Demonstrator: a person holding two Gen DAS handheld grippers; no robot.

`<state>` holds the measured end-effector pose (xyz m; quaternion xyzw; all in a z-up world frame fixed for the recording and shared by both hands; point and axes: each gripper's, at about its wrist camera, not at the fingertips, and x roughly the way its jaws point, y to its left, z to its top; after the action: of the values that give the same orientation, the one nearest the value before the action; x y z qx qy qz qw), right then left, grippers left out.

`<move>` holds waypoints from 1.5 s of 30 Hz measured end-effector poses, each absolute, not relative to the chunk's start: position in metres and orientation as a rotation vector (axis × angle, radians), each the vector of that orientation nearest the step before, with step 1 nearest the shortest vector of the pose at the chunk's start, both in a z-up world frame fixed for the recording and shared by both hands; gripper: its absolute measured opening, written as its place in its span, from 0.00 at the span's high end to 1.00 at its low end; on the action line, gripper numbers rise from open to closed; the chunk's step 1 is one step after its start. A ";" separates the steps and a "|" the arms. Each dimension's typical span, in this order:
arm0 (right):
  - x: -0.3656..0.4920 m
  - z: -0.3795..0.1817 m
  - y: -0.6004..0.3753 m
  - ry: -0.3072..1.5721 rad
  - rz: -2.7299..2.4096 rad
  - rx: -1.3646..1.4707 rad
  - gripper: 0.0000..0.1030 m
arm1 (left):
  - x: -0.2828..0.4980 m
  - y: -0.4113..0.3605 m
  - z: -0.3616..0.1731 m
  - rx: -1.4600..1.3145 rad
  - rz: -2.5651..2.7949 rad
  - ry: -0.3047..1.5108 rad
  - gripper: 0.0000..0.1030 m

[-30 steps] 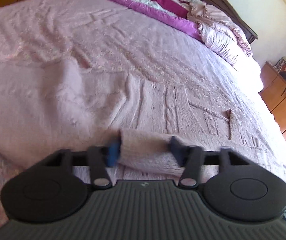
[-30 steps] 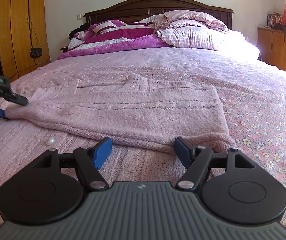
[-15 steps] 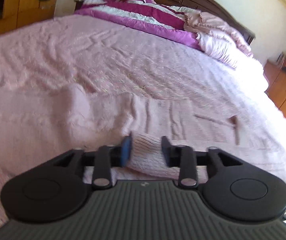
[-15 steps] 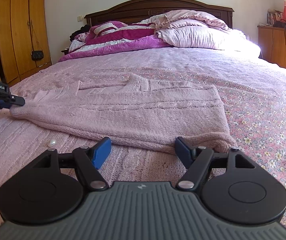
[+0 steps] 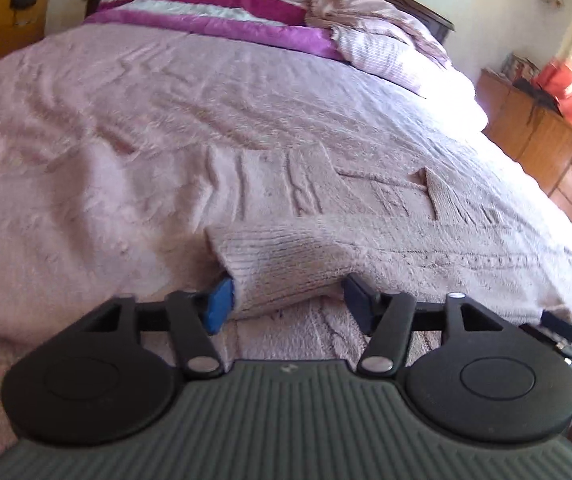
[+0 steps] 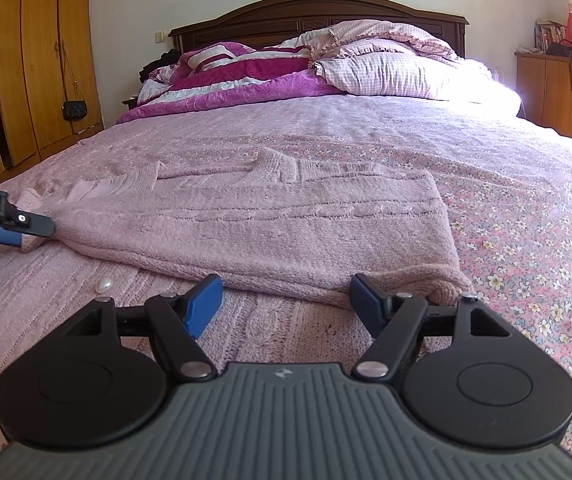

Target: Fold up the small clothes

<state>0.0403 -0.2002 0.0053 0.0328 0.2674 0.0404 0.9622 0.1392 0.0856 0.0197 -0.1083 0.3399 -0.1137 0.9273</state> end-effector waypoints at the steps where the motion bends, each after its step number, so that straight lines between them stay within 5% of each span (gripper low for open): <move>1: 0.040 0.006 -0.200 0.542 0.082 0.067 0.25 | 0.140 0.084 0.020 -0.211 -0.236 0.705 0.90; 18: 0.039 0.013 -0.196 0.545 0.077 0.048 0.25 | 0.148 0.116 0.056 -0.263 -0.088 0.849 0.90; 23: 0.035 0.030 -0.186 0.572 0.124 0.063 0.25 | 0.137 0.130 0.063 -0.284 -0.062 0.843 0.57; 28: 0.037 0.053 -0.165 0.588 0.183 0.054 0.25 | 0.118 0.152 0.074 -0.263 -0.034 0.822 0.52; 34: 0.040 0.068 -0.133 0.622 0.240 0.012 0.25 | 0.092 0.198 0.075 -0.284 0.034 0.778 0.32; 45: 0.003 0.053 -0.105 0.678 0.211 0.067 0.25 | 0.074 0.294 0.051 -0.494 0.313 0.703 0.31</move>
<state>0.0032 -0.1051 0.0534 0.0328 0.3317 0.1032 0.9372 0.0736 0.2940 0.0513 -0.2385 0.3395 0.1512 0.8972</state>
